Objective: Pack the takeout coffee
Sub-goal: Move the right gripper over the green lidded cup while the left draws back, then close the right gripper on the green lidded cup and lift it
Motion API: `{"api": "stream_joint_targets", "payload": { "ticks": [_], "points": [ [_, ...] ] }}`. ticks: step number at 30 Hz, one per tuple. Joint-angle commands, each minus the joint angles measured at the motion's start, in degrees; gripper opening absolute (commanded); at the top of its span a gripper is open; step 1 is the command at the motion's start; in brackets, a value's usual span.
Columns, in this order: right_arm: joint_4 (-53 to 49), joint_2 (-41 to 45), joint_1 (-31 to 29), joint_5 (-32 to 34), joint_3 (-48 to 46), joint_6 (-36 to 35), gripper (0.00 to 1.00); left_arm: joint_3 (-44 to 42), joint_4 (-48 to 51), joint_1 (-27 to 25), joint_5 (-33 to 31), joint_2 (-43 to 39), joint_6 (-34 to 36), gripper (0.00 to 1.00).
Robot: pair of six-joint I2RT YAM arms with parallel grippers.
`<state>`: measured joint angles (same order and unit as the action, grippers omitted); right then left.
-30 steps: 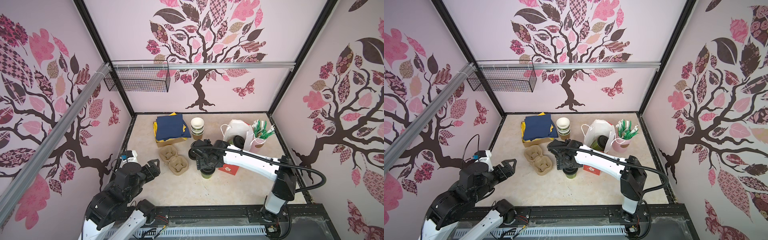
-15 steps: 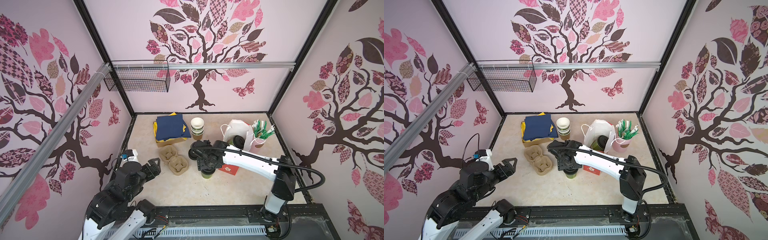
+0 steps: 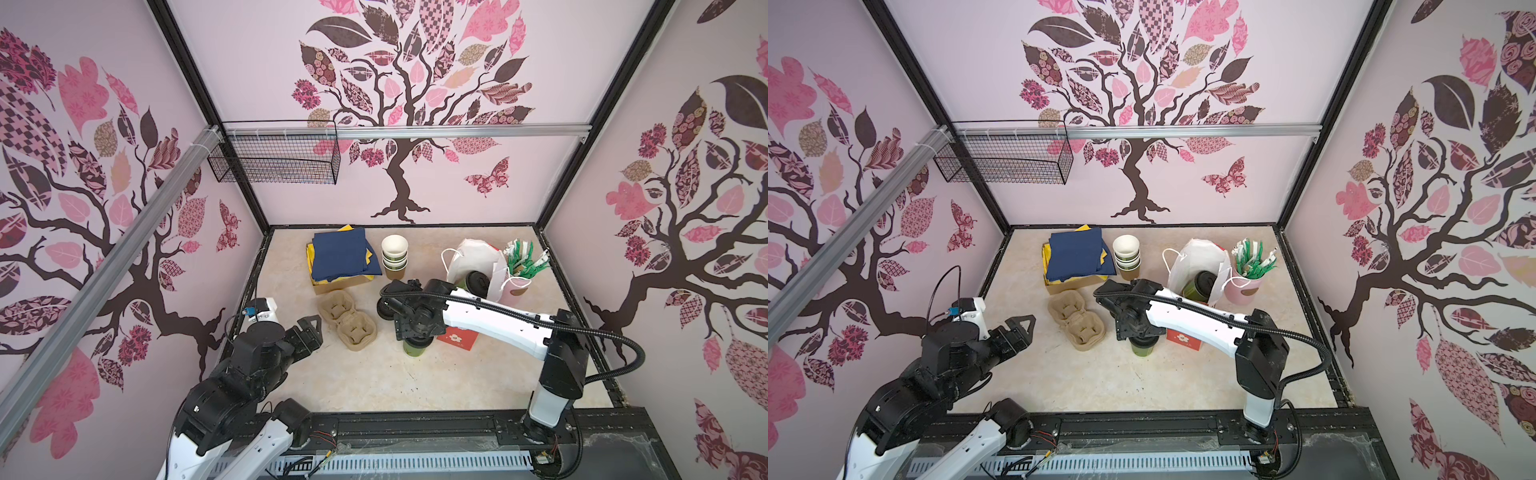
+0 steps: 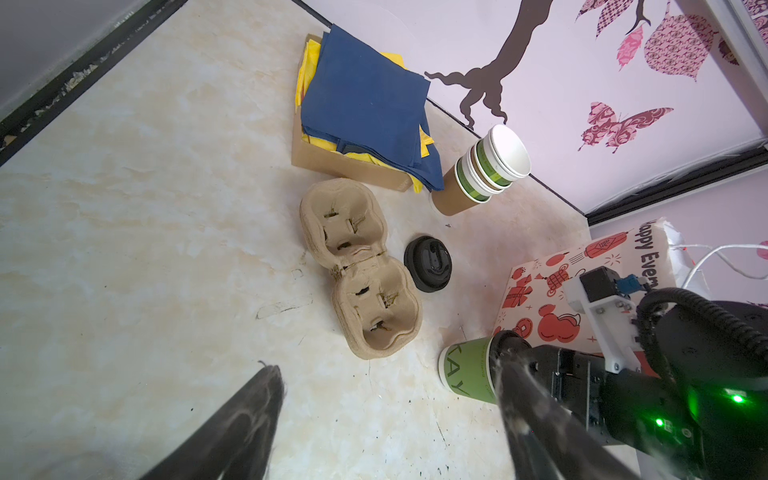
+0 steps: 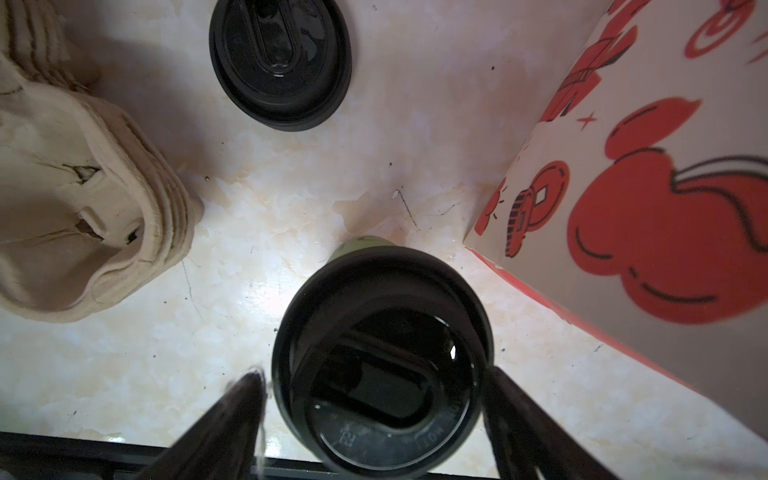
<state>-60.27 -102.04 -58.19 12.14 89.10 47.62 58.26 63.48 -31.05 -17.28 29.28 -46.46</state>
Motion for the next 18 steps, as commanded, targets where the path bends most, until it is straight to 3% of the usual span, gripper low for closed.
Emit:
{"api": "stream_joint_targets", "payload": {
  "ticks": [1,12,18],
  "points": [
    [-4.2,-2.0,0.2,-1.0,2.6,5.2,0.85,-0.3,-0.9,0.1,0.3,0.3,0.8,0.85],
    [-5.0,-1.8,0.1,-0.2,3.0,4.8,0.9,-0.5,-1.3,0.1,0.4,0.5,0.8,0.85],
    [-4.2,-1.2,0.1,-1.0,0.8,5.4,0.87,-0.7,-1.3,0.2,0.4,0.5,0.7,0.85]
  ]
}}
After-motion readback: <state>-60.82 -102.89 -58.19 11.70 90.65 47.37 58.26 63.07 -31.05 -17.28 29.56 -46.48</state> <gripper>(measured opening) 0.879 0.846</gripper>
